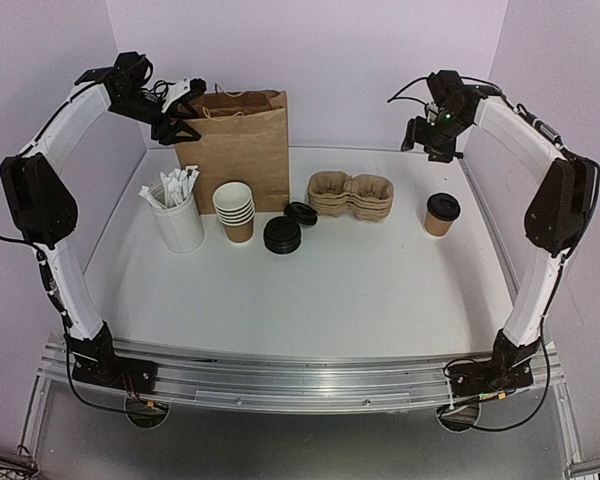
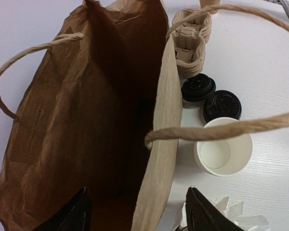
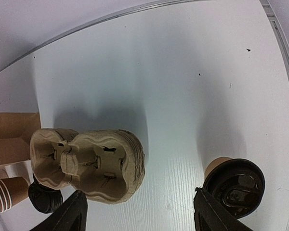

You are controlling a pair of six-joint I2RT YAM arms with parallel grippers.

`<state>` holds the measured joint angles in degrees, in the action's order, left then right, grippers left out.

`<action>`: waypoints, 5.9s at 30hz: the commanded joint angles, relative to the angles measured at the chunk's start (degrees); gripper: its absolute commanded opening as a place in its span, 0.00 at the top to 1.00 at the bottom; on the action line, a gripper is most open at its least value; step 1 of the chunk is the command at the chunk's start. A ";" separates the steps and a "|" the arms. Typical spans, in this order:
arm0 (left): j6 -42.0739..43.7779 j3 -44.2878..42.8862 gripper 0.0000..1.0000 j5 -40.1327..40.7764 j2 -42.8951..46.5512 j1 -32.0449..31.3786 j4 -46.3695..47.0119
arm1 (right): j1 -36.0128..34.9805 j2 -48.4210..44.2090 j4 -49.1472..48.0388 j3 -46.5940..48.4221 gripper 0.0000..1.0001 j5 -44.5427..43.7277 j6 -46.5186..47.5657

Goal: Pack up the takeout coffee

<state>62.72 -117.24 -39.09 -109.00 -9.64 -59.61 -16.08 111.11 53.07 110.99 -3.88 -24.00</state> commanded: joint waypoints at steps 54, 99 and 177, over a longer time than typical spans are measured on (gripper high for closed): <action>-16.25 -23.87 1.00 6.35 5.38 -33.10 -13.25 | -0.03 -12.52 -3.32 0.57 0.23 -8.46 1.68; -33.52 19.34 1.00 21.09 22.94 -49.07 1.15 | -7.65 -13.12 -8.72 -5.71 0.33 -1.78 -4.70; -31.98 -14.07 0.15 -5.47 -4.03 -25.89 -9.20 | -10.12 9.06 -0.80 6.30 0.50 -0.14 -7.12</action>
<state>28.15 -127.06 -39.71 -113.49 -36.32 -61.87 -25.70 121.92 52.59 114.29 -6.42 -30.89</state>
